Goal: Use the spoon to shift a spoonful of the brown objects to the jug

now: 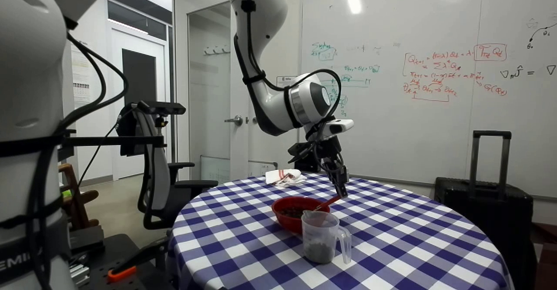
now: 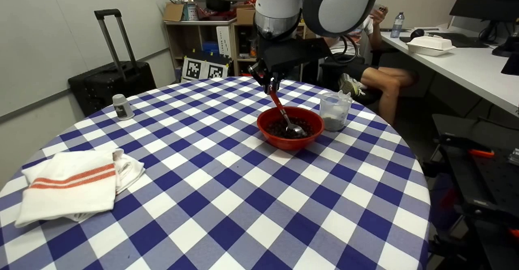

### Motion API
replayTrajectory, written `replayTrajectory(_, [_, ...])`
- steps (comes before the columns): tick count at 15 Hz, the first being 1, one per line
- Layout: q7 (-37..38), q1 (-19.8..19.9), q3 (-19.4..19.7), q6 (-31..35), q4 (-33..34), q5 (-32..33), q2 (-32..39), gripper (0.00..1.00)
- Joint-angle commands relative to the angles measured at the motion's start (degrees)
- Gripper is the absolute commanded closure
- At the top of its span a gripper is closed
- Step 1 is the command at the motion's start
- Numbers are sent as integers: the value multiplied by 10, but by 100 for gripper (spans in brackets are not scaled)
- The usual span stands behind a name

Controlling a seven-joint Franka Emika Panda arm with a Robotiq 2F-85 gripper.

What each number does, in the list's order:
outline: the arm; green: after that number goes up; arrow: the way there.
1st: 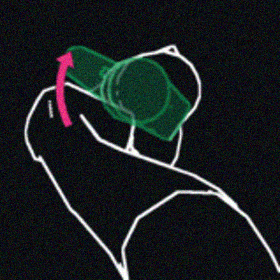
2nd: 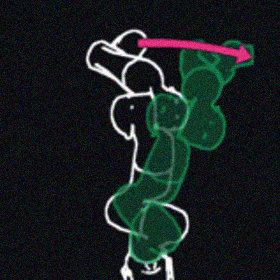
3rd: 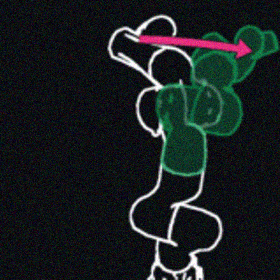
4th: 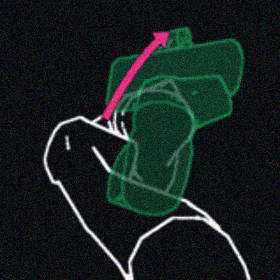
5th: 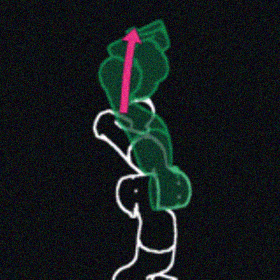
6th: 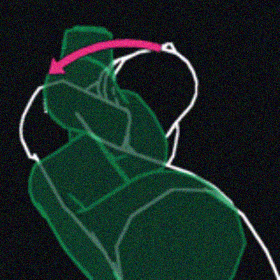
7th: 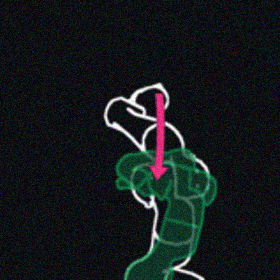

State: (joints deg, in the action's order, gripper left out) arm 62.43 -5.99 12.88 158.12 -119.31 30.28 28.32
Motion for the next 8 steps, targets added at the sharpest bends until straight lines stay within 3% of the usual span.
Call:
replayTrajectory(1, [-63,2,-3,-20,6,-64,-14,95])
replayTrajectory(8, [-133,10,-7,-43,14,-128,-34,95])
